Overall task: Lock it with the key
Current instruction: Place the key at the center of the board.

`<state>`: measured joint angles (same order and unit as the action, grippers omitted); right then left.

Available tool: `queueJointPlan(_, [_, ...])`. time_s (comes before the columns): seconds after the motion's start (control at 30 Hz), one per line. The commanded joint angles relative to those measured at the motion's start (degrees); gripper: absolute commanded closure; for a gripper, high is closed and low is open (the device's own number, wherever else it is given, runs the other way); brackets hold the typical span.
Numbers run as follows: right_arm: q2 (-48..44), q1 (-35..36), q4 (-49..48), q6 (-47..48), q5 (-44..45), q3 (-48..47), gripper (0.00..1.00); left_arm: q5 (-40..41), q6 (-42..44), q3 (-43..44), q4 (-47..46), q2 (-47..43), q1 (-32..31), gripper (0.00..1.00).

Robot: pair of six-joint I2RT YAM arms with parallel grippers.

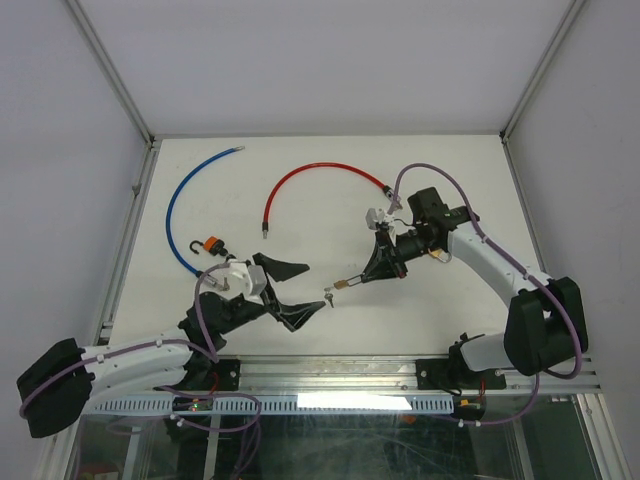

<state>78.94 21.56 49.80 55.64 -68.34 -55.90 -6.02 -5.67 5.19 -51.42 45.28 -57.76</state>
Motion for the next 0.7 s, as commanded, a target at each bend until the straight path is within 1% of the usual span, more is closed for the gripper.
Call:
queueJointPlan(0.0, [-3.0, -0.3, -0.8, 1.7, -3.3, 0.2, 1.00, -12.2, -11.6, 1.4, -2.1, 2.1, 7.9, 0.01])
queueJointPlan(0.07, [-3.0, -0.3, -0.6, 1.7, -3.5, 0.2, 1.00, -14.9, -13.9, 1.2, -4.5, 4.1, 10.7, 0.01])
queueJointPlan(0.17, [-2.5, -0.3, 0.3, 1.9, -4.1, -0.3, 1.00, -16.9, -13.8, 1.3, -7.3, 7.3, 11.4, 0.01])
queueJointPlan(0.23, [-2.0, -0.3, 1.1, 1.9, -4.3, -0.7, 1.00, -18.4, -12.2, 1.8, -8.1, 9.8, 11.4, 0.01])
queueJointPlan(0.4, [-0.8, -0.2, 3.2, 2.6, -4.4, -1.4, 1.00, -19.1, -8.2, 4.8, -5.3, 14.2, 11.4, 0.03])
queueJointPlan(0.57, [-0.1, -0.2, 3.4, 1.5, -4.2, -1.9, 1.00, -20.8, -5.5, 7.6, -3.4, 18.1, 11.4, 0.09])
queueJointPlan(0.67, [0.3, -0.1, 3.4, 0.9, -4.3, -2.0, 1.00, -23.2, -5.3, 8.9, -4.7, 21.1, 11.4, 0.16])
